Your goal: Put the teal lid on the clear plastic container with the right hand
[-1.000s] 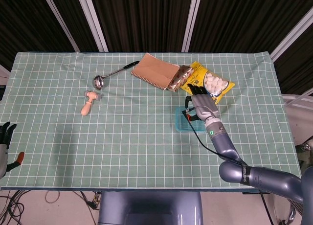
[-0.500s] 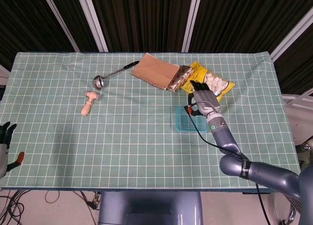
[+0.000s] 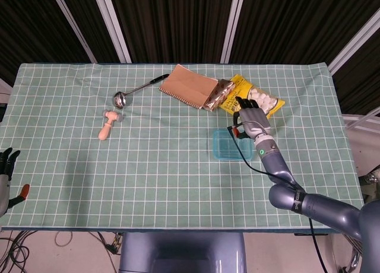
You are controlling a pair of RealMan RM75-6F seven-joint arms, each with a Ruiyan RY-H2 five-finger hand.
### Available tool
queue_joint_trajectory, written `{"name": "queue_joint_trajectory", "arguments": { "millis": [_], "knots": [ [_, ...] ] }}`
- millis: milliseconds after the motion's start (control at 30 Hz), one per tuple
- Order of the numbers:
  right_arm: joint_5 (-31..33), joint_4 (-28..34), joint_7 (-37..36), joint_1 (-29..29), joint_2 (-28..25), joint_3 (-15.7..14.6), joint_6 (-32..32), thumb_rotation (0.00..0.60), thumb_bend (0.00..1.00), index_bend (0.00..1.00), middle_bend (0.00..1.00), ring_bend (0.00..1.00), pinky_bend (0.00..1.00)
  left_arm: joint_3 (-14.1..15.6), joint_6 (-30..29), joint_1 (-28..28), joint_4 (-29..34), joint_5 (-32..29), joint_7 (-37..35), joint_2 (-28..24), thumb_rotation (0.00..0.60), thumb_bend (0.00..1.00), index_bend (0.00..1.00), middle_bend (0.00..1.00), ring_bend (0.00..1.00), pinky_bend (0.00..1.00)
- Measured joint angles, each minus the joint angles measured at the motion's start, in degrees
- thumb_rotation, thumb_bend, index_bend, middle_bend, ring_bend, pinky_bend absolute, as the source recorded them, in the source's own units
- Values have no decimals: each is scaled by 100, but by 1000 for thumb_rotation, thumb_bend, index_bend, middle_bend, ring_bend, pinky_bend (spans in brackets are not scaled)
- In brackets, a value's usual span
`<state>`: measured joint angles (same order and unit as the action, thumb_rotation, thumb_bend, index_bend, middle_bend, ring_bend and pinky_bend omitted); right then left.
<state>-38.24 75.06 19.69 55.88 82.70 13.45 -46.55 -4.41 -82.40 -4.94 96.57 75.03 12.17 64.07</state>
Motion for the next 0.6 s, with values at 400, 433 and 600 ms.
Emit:
{"name": "queue_joint_trajectory", "arguments": {
  "millis": [400,433,600],
  "knots": [
    [-97,-604,-108,-139,155,-158,338,600,559,642,0,0,0,3,-18,1,-9,14,13,11,600,330,82,0,0,0],
    [-110,-614,-128,-157,164,-163,346,600,559,642,0,0,0,3,-21,2,-10,15,11,11,600,330,82,0,0,0],
    [-221,-648,-224,-223,218,-176,369,600,560,642,0,0,0,3,-26,2,-17,22,10,14,600,330,82,0,0,0]
  ]
}}
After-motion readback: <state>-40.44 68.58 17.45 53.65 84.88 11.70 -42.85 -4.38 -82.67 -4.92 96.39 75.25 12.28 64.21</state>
